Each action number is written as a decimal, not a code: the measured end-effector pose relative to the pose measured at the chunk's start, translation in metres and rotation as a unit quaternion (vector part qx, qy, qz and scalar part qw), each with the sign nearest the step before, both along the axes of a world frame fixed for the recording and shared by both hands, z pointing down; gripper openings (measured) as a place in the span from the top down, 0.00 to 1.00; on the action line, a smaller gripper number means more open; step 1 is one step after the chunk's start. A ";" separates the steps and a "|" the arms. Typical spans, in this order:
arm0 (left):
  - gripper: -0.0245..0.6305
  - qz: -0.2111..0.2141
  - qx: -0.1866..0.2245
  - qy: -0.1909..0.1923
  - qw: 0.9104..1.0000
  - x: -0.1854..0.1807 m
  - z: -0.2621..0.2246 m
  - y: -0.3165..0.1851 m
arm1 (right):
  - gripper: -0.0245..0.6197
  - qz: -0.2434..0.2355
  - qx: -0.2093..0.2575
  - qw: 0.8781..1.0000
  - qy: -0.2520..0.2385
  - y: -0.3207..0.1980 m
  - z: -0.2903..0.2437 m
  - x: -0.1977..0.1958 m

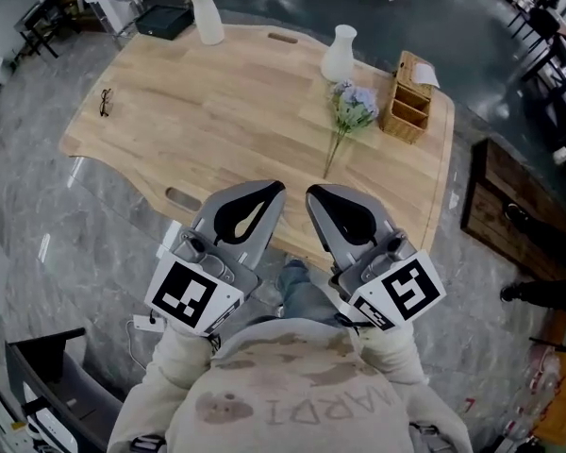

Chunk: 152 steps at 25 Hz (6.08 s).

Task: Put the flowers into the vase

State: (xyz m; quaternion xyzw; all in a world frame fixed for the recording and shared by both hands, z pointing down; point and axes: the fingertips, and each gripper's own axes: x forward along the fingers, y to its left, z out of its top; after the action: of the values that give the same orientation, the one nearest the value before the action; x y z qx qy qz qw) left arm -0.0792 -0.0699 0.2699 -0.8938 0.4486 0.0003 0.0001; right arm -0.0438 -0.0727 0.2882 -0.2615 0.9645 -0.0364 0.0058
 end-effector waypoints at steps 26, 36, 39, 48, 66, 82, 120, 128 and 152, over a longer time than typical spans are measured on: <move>0.96 0.196 -0.032 -0.001 0.980 0.025 0.015 -0.165 | 0.89 0.210 -0.146 0.965 0.059 -0.165 0.082 0.032; 0.96 0.281 -0.040 -0.019 0.959 0.008 0.037 -0.178 | 0.82 0.315 -0.265 0.902 0.134 -0.202 0.183 0.048; 0.96 0.294 -0.036 -0.030 0.955 0.006 0.043 -0.182 | 0.80 0.328 -0.299 0.885 0.142 -0.213 0.213 0.053; 0.96 0.318 -0.026 -0.039 0.947 0.005 0.046 -0.199 | 0.80 0.353 -0.380 0.840 0.158 -0.245 0.282 0.069; 0.96 0.306 -0.045 -0.038 0.950 -0.008 0.063 -0.234 | 0.76 0.341 -0.501 0.770 0.201 -0.278 0.344 0.073; 0.96 0.303 -0.043 -0.034 0.951 -0.015 0.057 -0.230 | 0.91 0.377 -0.503 0.763 0.152 -0.280 0.333 0.082; 0.96 0.242 0.016 -0.057 0.969 -0.002 0.016 -0.254 | 0.91 0.281 -0.018 0.960 -0.006 -0.440 0.004 0.037; 0.96 0.220 0.008 -0.059 0.974 -0.024 0.058 -0.278 | 0.91 0.298 0.024 0.954 0.003 -0.497 0.037 0.022; 0.96 0.216 -0.040 -0.053 0.974 -0.012 0.022 -0.322 | 0.86 0.312 0.020 0.949 0.047 -0.527 0.065 0.039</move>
State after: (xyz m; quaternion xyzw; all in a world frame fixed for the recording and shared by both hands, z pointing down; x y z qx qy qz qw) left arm -0.0908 -0.3916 0.2920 -0.9676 0.2436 -0.0647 -0.0118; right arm -0.0046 -0.5996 0.3535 -0.5508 0.8343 -0.0011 -0.0231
